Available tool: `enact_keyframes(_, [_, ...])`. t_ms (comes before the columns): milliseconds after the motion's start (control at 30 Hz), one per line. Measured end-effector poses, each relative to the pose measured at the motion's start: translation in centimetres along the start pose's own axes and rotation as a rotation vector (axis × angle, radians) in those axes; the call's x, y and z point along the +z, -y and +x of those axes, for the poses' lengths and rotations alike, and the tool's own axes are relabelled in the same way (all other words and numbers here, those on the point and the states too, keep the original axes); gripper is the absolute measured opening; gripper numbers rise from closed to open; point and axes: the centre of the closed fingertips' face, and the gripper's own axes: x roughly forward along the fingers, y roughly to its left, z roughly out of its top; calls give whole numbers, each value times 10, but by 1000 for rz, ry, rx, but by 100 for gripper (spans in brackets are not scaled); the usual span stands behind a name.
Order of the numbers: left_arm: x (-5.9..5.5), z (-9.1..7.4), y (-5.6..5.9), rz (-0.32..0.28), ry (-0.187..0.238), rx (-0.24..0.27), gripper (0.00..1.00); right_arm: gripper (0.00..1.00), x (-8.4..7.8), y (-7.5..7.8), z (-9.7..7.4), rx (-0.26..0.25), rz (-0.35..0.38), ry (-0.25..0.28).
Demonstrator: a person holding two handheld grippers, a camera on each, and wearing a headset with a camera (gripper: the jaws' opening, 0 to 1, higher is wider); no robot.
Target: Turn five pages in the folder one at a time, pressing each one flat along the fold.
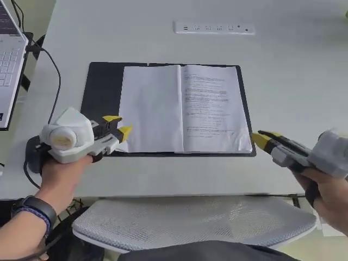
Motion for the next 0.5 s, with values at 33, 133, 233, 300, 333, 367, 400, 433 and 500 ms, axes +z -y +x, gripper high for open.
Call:
enact_keyframes(33, [1, -2, 0, -2, 1, -1, 28, 25, 0, 2, -1, -8, -10, -2])
enact_keyframes(133, [6, -11, 2, -9, 6, -2, 34, 32, 4, 5, -8, -29, -35, -4])
enact_keyframes(233, [9, -17, 5, -4, 7, -3, 40, 37, 7, 10, -14, -50, -66, -8])
enact_keyframes(300, [10, -20, 6, 0, 7, -3, 43, 39, 8, 11, -18, -53, -71, -6])
enact_keyframes(333, [11, -22, 6, -3, 8, -1, 44, 40, 8, 12, -19, -55, -75, -7])
enact_keyframes(367, [11, -24, 5, -9, 5, 1, 46, 41, 6, 14, -19, -62, -86, -15])
enact_keyframes(400, [10, -25, 5, -13, 1, 9, 48, 42, 5, 16, -20, -68, -97, -24])
enact_keyframes(433, [9, -27, 4, -18, -3, 12, 50, 43, 4, 17, -21, -70, -107, -31])
enact_keyframes(500, [7, -30, 2, -31, -13, 21, 52, 46, 3, 19, -23, -77, -114, -38])
